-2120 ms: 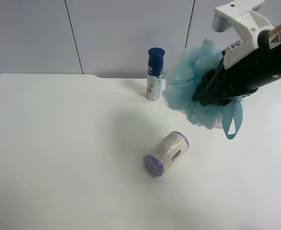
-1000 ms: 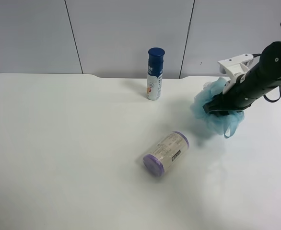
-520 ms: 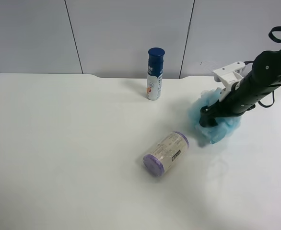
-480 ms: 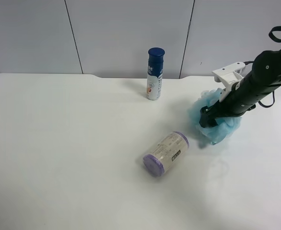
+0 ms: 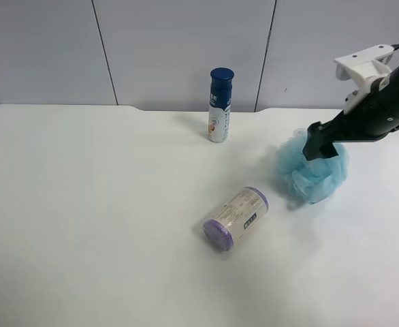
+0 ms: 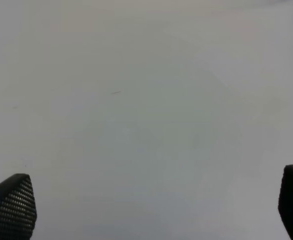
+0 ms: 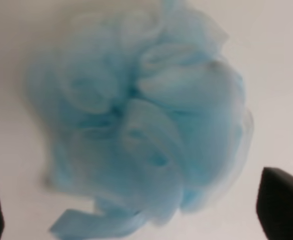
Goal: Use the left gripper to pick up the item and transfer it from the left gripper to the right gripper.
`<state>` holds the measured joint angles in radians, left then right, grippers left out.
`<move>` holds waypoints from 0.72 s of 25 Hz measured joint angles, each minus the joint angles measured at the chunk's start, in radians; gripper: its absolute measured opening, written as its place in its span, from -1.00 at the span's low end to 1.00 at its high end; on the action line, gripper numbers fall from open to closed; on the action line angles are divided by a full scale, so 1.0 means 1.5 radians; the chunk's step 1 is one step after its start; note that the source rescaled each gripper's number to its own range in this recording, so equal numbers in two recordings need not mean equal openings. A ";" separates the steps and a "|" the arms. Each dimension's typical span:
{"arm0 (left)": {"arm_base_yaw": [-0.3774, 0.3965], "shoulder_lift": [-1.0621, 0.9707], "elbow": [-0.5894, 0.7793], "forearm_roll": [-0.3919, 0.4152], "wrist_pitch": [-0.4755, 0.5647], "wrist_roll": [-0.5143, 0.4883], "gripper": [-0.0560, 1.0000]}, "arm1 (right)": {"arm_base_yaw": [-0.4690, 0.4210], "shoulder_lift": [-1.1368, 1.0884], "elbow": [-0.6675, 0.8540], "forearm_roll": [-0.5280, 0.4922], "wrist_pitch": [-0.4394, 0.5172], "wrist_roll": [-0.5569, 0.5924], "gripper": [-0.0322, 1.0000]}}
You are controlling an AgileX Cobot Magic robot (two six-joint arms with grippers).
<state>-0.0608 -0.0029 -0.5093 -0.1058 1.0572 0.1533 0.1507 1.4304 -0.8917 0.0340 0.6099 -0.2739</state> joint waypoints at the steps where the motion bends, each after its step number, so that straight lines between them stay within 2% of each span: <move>1: 0.000 0.000 0.000 0.000 0.000 0.000 0.96 | 0.000 -0.023 0.000 0.000 0.020 0.005 0.99; 2: 0.000 0.000 0.000 0.000 0.000 0.000 0.96 | 0.000 -0.023 0.000 0.000 0.020 0.005 0.99; 8: 0.000 0.000 0.000 0.001 0.000 0.000 0.96 | 0.000 -0.165 0.000 0.000 0.145 0.029 0.99; 18: 0.000 0.000 0.000 0.001 0.000 0.000 0.96 | 0.000 -0.413 0.000 -0.001 0.304 0.091 1.00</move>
<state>-0.0608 -0.0029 -0.5093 -0.1049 1.0572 0.1533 0.1507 0.8103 -0.8917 0.0331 1.0652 -0.1371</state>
